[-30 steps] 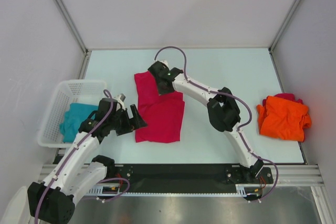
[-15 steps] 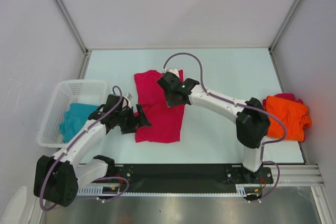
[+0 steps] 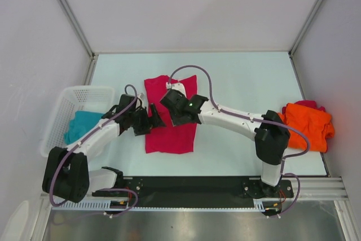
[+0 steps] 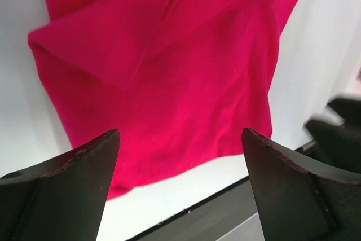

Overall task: Fold and stack the t-shirts
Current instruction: Fold the folded rectangular tshirt in 1/3 of the way

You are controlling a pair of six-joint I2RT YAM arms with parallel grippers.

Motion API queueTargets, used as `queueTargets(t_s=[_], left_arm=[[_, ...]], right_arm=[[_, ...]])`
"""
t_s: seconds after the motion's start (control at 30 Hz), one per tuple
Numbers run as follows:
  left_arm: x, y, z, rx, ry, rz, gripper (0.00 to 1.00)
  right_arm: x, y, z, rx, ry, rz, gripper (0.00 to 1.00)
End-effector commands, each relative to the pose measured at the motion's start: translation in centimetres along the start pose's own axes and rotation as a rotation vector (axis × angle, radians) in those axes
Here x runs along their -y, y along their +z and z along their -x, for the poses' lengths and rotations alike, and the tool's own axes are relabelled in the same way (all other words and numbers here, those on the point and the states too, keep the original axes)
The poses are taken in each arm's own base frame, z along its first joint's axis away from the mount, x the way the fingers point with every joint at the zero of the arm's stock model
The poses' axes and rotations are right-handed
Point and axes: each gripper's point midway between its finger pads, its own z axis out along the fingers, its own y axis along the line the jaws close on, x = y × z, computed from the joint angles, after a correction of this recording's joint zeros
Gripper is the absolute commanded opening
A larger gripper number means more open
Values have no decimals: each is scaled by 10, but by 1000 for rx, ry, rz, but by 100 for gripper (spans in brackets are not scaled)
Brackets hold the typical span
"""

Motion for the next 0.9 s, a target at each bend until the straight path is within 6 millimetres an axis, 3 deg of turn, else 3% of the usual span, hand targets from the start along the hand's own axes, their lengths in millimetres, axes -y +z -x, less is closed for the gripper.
queueTargets(t_s=[0.0,0.13,0.43,0.73,0.77,0.8,0.87], left_arm=[[21,5,43,107,17,-43,95],[16,20,48,101,2,-24,95],[2,39,46,82,-40,14,93],[-12,43,59,142,-36,97,89],[-12,44,60,141,-37,101,86],[-14,47,60,137,-37,106,70],[-14,48,63,141,-37,111,56]], right_arm=[[6,-40,-1,62,55,-13,41],[20,-62,-13,77,86,-34,41],[73,-109,-44,119,214,-74,41],[94,-122,-55,144,257,-92,41],[95,-123,-54,146,257,-96,41],[95,-122,-55,143,257,-99,41],[96,-123,-54,145,258,-103,41]])
